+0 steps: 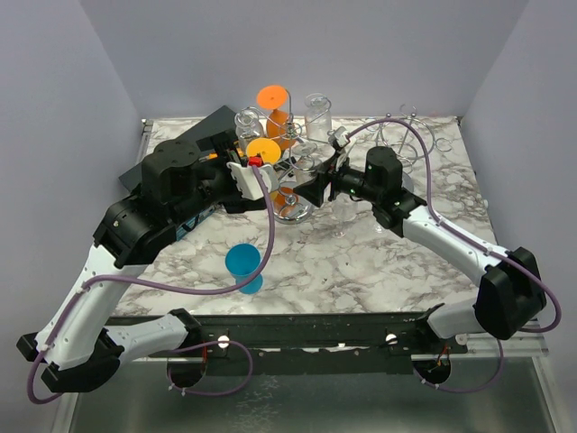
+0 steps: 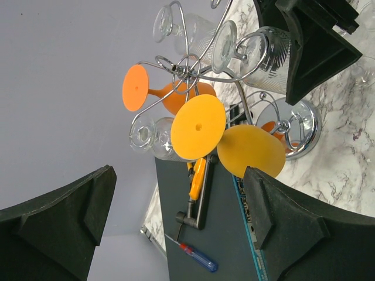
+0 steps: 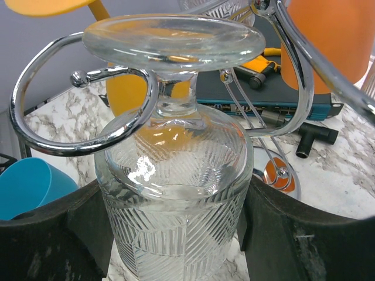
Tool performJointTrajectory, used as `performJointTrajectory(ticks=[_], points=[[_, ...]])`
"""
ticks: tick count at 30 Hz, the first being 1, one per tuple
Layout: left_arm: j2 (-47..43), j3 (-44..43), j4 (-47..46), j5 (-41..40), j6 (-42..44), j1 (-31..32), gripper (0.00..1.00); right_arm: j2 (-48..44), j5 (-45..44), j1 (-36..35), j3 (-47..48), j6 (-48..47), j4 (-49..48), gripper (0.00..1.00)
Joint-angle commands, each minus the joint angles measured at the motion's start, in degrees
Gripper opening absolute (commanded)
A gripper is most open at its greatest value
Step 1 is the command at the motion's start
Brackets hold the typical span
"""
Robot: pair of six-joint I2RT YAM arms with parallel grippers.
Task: Place the wine glass upside down on the wine glass rack
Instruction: Turn the wine glass upside down at the wine rack.
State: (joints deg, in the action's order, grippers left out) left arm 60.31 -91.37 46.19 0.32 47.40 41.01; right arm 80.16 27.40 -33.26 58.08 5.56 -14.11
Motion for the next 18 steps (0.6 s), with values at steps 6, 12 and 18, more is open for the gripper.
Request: performJointTrajectory(ticks=[6, 12, 18], points=[[0.2, 0.0, 0.4, -1.4, 0.0, 0.4, 0.99, 1.0, 4.5, 0.0, 3.0, 0.0, -4.8, 0.39], [0.2, 0.0, 0.4, -1.6, 0.0, 0.4, 0.99, 1.5, 5.8, 0.0, 3.5, 0.1, -6.4, 0.39], [0.1, 0.0, 0.4, -1.6, 0.0, 0.4, 0.99, 2.7, 7.2, -0.4, 4.6, -0.1, -6.5, 0.40]])
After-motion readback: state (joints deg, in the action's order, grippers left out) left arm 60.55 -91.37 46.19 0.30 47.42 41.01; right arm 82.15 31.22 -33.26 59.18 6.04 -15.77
